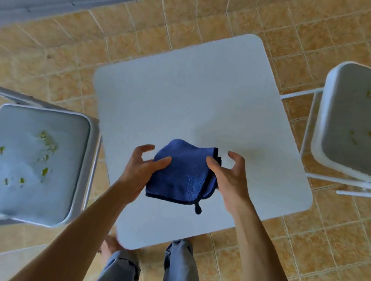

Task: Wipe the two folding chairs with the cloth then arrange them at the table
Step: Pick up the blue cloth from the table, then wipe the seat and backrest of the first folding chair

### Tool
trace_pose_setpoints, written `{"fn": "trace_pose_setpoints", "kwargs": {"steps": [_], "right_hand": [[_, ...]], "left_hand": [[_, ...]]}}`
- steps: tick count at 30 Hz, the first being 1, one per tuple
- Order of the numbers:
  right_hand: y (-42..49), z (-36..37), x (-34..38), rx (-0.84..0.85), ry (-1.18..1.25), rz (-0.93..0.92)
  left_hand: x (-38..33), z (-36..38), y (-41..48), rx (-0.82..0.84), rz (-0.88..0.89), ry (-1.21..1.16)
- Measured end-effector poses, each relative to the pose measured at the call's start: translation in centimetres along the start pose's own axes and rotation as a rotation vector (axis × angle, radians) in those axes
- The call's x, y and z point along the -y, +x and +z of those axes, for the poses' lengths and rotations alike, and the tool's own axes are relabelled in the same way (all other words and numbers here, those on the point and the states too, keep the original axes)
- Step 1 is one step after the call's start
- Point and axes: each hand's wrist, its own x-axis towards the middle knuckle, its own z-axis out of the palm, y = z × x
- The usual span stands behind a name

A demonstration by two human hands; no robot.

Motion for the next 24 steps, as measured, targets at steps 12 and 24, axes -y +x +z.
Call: {"fn": "trace_pose_setpoints", "kwargs": {"steps": [12,24], "right_hand": [[-8.9,25.1,-3.2,0.453,-0.764,-0.279],[-14.2,41.7,-7.0,0.522,-1.119,-0.510]], "left_hand": [[4.5,-26.1,-8.3,-0.372,0.237,0.686],[14.1,-43.3,-13.1,-0.152,0.155,-0.198]]}}
